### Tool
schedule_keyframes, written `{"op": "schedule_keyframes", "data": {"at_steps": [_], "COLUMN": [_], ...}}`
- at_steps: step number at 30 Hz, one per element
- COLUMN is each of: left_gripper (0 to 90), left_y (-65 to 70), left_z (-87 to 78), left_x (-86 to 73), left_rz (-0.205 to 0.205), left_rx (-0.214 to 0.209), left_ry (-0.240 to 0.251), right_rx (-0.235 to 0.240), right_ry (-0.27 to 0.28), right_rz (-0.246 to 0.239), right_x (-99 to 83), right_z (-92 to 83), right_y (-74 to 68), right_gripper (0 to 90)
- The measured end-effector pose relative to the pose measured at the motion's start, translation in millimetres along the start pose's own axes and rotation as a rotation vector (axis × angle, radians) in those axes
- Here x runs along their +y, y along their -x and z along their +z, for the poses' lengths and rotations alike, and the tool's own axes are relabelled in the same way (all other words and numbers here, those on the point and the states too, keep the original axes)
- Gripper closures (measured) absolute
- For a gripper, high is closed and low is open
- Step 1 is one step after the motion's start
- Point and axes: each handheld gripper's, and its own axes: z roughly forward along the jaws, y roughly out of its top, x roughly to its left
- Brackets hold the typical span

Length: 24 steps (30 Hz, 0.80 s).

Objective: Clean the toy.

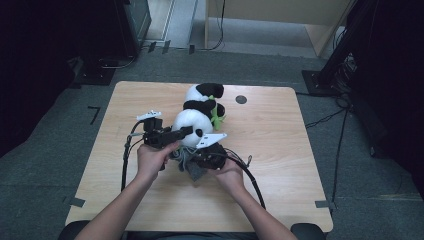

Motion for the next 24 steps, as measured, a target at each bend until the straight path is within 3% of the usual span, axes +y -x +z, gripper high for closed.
{"op": "schedule_keyframes", "data": {"at_steps": [10,17,20,23,24], "left_gripper": [43.7,43.7,43.7,43.7,43.7], "left_y": [0.1,-2.8,-8.4,-17.1,-19.5], "left_z": [-4.3,-6.1,-9.1,-12.7,-13.6], "left_x": [3.6,4.7,5.7,6.8,7.3], "left_rz": [0.002,0.024,0.017,0.000,-0.001], "left_rx": [-0.019,-0.011,0.001,0.014,0.018], "left_ry": [-0.001,-0.024,-0.027,-0.024,-0.023], "right_rx": [-0.045,-0.128,-0.173,-0.200,-0.208], "right_ry": [-0.045,-0.053,-0.030,0.044,0.075], "right_rz": [0.062,0.117,0.186,0.282,0.290], "right_x": [-9.3,-14.3,-18.1,-21.8,-21.8], "right_z": [1.2,-10.9,-22.0,-41.8,-49.3], "right_y": [18.3,35.7,49.4,65.4,69.0], "right_gripper": [79.2,79.2,79.3,79.3,79.3]}}
